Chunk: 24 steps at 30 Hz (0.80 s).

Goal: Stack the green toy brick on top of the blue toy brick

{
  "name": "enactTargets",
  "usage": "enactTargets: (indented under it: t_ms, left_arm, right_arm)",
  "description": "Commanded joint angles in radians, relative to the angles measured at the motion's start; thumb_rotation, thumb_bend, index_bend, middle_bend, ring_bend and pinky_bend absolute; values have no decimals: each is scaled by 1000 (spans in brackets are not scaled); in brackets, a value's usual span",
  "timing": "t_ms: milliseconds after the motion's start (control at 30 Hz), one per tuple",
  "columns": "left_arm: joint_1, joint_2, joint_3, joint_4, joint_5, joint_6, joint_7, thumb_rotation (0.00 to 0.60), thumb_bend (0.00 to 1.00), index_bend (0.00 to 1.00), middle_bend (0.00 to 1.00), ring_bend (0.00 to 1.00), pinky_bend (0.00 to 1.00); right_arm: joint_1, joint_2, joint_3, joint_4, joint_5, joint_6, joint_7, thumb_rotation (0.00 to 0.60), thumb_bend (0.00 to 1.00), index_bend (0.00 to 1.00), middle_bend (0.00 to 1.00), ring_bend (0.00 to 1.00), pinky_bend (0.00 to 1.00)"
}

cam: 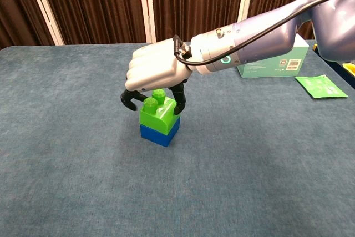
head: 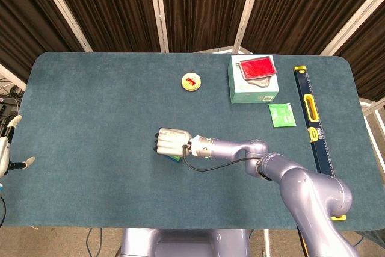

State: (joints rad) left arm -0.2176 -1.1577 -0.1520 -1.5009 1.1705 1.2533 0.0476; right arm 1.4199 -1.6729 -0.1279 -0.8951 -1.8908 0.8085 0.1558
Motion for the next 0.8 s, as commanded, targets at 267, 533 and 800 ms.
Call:
enactTargets:
  t_ms: [267, 533, 800]
  left_arm:
    - [4, 6, 2, -8, 12, 8, -9, 600, 0, 0, 0, 0, 0]
    - [11, 17, 6, -25, 32, 24, -23, 600, 0, 0, 0, 0, 0]
    - [22, 28, 17, -49, 84, 58, -37, 600, 0, 0, 0, 0, 0]
  right_arm:
    - [-5, 58, 35, -80, 32, 4, -77, 600, 87, 68, 220, 273, 468]
    - [-12, 161, 75, -217, 53, 23, -167, 600, 88, 66, 210, 271, 477]
    - [-135, 422, 148, -487, 161, 128, -341, 600, 87, 66, 210, 271, 473]
